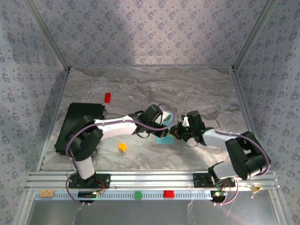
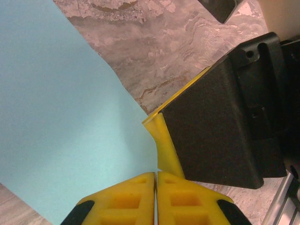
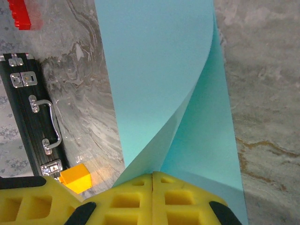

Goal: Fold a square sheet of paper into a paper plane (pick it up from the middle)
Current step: Fold the triangle a second time at the center of the table.

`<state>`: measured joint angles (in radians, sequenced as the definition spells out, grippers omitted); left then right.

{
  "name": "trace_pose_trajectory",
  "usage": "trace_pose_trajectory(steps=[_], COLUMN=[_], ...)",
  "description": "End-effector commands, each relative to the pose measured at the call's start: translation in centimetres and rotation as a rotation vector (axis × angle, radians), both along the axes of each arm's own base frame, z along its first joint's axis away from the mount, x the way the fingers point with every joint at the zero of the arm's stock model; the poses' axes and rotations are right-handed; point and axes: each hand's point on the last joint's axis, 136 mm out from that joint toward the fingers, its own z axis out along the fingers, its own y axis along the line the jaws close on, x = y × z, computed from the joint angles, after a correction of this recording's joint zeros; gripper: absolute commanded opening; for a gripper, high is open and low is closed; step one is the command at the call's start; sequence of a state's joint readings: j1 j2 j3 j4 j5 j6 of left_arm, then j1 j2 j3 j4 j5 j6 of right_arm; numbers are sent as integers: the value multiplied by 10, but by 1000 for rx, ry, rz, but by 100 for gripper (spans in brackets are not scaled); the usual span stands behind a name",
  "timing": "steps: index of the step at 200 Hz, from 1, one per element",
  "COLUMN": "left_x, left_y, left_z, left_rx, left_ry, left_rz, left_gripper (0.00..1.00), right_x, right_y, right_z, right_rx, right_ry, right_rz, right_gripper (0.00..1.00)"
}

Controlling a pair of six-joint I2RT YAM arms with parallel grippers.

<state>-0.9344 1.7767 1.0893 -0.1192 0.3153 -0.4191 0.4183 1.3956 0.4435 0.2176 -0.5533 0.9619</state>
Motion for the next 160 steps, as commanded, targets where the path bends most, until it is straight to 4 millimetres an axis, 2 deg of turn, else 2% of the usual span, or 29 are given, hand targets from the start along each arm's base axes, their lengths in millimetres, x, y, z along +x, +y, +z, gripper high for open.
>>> trace_pose_trajectory(steps=[1,36,75,112,146,160], left_x=[0,2,3,6,8,9], left_y=[-1,-1,-1,-1,-1,0], left_z=[-7,-10,-8,-6,-6,-7], left_rx=[-1,-1,-14,-42,-69,-70], left_ry=[26,33,34,57,87,95], left_rz=[-1,-2,5,17,26,27], left_gripper=[11,12,2,0,0,0], right_x=[4,3,2,-5,-8,-13], right_y=[-1,0,-2,-14,-14,-17], right_z=[-1,-2,-4,-20,-29,-37], right_rx=[8,12,2,-83,-106,-171], right_ry=[0,6,15,55,72,105], right_rz=[-22,-17,-17,-33,-17,8], right_gripper=[5,5,5,5,5,5])
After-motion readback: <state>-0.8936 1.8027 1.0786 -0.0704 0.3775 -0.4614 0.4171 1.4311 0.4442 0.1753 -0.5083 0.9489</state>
